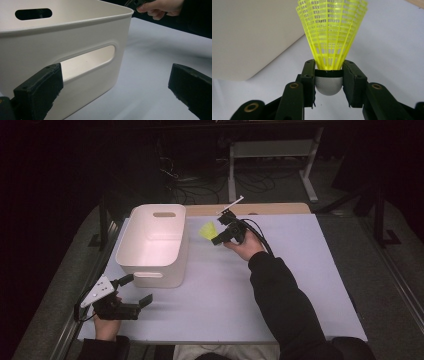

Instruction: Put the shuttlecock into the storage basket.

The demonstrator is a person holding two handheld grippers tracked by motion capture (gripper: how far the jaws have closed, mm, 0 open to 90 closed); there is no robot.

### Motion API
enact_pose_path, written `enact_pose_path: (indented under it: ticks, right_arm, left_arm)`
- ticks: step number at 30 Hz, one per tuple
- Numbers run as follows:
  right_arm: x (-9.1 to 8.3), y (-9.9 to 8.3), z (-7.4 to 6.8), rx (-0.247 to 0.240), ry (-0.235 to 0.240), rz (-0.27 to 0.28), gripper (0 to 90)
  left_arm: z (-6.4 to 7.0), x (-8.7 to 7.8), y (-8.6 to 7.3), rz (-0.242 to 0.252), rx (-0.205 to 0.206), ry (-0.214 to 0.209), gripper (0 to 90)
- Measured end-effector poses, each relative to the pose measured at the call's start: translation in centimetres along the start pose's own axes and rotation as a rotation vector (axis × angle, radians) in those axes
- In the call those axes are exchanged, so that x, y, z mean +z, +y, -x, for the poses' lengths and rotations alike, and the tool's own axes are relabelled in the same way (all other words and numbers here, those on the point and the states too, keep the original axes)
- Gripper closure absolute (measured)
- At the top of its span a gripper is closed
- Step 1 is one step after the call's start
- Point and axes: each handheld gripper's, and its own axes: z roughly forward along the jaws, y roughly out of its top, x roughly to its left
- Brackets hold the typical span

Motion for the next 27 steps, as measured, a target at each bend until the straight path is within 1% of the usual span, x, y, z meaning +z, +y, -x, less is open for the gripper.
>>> enact_pose_path:
  ticks: [5,13,22,27]
  right_arm:
    - [-0.7,0.1,-0.1,-0.007,-0.008,0.003,63.0]
    - [-1.8,0.2,-0.2,-0.01,-0.007,0.016,63.0]
    - [-3.2,0.8,-0.7,-0.036,-0.011,0.027,63.0]
    - [-4.2,1.2,-1.1,-0.047,-0.012,0.037,63.0]
  left_arm:
    - [0.0,0.0,0.0,-0.001,0.0,0.0,0.0]
    - [0.0,0.0,0.0,-0.001,0.0,0.001,0.0]
    - [0.0,0.0,0.0,-0.002,0.0,0.002,0.0]
    - [0.0,0.0,0.0,0.0,-0.001,0.001,0.0]
